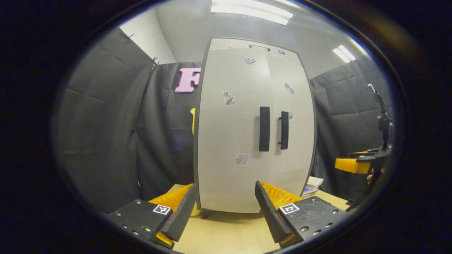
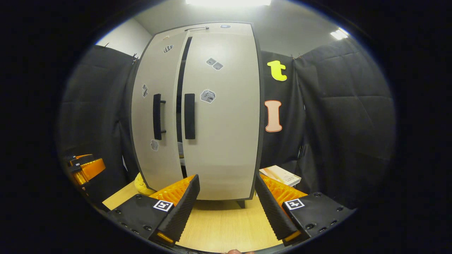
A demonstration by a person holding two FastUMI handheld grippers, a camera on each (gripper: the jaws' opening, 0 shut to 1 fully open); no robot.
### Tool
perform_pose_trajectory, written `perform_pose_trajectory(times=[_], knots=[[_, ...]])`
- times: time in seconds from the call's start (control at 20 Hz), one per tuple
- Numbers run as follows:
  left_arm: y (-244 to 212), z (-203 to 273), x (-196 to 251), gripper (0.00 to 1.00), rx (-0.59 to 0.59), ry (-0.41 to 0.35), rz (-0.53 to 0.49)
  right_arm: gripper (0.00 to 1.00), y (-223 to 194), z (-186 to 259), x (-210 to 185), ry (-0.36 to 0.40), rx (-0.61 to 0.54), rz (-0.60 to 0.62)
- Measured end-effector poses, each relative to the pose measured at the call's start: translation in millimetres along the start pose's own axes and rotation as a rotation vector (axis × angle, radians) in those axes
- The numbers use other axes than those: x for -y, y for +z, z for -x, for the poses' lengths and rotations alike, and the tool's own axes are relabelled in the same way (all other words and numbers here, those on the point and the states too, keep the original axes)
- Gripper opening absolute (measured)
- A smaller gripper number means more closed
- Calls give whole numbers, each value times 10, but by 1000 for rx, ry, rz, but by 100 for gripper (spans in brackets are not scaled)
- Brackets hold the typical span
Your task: Grab one shoe with the right hand and put it into the shoe cabinet, grab the other shoe with the left hand and put it into the shoe cabinet; then close the right door with the right hand and the left door with the left hand.
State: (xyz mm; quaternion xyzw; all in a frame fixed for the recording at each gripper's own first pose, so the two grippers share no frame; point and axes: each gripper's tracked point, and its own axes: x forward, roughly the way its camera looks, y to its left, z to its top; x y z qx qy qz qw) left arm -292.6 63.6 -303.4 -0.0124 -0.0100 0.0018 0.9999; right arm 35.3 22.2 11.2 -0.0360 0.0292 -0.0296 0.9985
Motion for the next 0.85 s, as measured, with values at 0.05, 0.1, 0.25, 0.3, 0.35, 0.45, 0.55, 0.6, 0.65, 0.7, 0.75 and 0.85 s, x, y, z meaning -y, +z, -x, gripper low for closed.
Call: perform_pose_trajectory(times=[0.05,0.1,0.25,0.3,0.35,0.45,0.55,0.6,0.65,0.7,0.75,0.85], knots=[[-28,11,3,93,-1,3,3,94,9,-10,-16,0,2,5],[-64,30,-3,93,-4,6,3,99,6,-19,-51,3,3,9],[-147,102,-79,93,-25,25,-4,99,28,-108,-158,34,-2,15],[-174,114,-115,93,-32,34,-4,99,50,-143,-190,48,-2,17],[-162,131,-138,93,-35,42,-3,99,52,-188,-229,61,-4,16],[-147,163,-177,93,-35,62,5,99,30,-219,-260,77,-2,13],[-118,162,-160,93,-32,74,19,99,16,-228,-240,88,-3,13],[-100,138,-127,93,-30,74,29,99,24,-239,-211,91,-2,12],[-86,98,-78,94,-30,72,39,99,39,-253,-156,91,2,8],[-86,44,-15,93,-36,73,48,99,45,-268,-73,93,7,-2],[-81,-22,54,93,-48,77,66,97,40,-277,27,96,11,-10],[-5,-87,189,93,-43,100,99,100,-37,-324,239,112,12,-19]])
